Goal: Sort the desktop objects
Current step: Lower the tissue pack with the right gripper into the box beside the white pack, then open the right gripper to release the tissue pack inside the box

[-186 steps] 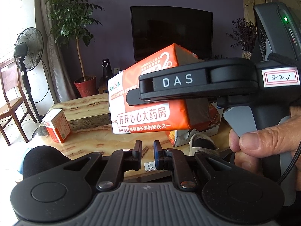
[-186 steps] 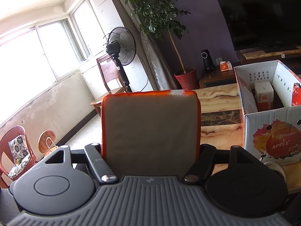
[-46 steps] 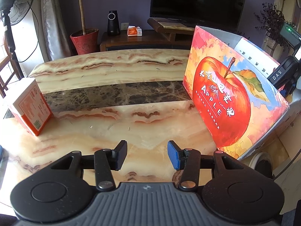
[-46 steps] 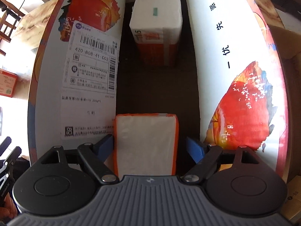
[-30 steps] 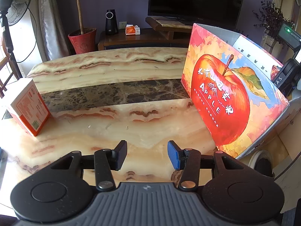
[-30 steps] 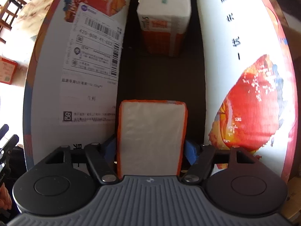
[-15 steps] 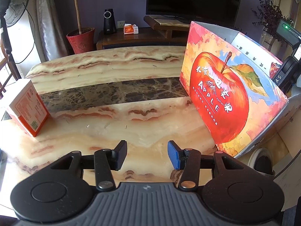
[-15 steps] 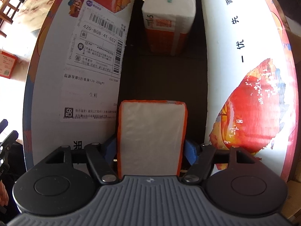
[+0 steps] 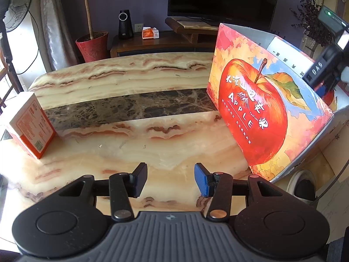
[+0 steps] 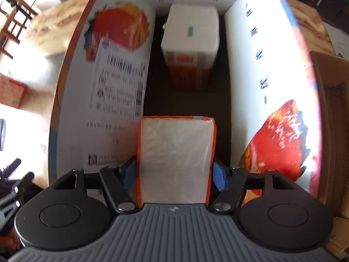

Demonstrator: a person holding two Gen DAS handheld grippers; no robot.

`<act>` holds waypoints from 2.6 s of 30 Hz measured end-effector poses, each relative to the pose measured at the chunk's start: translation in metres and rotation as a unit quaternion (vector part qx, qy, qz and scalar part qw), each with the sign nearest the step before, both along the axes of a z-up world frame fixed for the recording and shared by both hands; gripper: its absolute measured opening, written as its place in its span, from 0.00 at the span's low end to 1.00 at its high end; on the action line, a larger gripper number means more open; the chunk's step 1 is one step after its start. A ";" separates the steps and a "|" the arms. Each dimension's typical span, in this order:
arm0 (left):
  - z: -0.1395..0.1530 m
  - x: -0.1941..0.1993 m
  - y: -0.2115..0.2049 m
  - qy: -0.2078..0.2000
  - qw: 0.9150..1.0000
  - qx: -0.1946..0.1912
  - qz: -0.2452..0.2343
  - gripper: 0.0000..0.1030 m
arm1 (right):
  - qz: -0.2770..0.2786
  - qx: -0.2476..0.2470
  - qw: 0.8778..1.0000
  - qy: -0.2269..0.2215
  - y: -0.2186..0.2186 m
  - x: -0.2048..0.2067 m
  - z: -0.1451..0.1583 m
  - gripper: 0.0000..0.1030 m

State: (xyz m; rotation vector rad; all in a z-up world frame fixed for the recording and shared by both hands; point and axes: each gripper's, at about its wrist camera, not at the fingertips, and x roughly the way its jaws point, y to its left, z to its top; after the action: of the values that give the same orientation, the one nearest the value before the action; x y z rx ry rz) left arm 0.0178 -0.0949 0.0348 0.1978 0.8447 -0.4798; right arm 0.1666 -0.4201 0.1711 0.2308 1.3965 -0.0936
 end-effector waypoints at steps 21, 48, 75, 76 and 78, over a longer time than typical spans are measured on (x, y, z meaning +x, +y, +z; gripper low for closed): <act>-0.004 0.000 -0.002 0.007 1.000 0.004 -0.006 0.48 | -0.025 -0.028 0.999 -0.021 -0.051 0.014 -0.168 0.68; -0.003 0.001 -0.002 0.007 1.000 0.002 -0.007 0.48 | -0.052 -0.012 0.998 -0.030 -0.060 0.012 -0.177 0.70; -0.004 0.000 -0.006 0.008 1.000 0.007 -0.016 0.48 | -0.027 -0.051 0.998 -0.039 -0.054 0.010 -0.202 0.66; -0.004 0.000 -0.006 0.008 1.000 0.007 -0.016 0.48 | -0.029 -0.051 0.997 -0.045 -0.054 0.011 -0.202 0.66; -0.004 0.000 -0.006 0.008 1.000 0.007 -0.017 0.48 | -0.034 -0.048 0.997 -0.059 -0.056 0.012 -0.202 0.66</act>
State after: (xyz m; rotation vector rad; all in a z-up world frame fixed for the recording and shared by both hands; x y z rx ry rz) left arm 0.0178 -0.1014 0.0303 0.2230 0.8610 -0.5085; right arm 0.1782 -0.4757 -0.0307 0.2012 1.2629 -0.1988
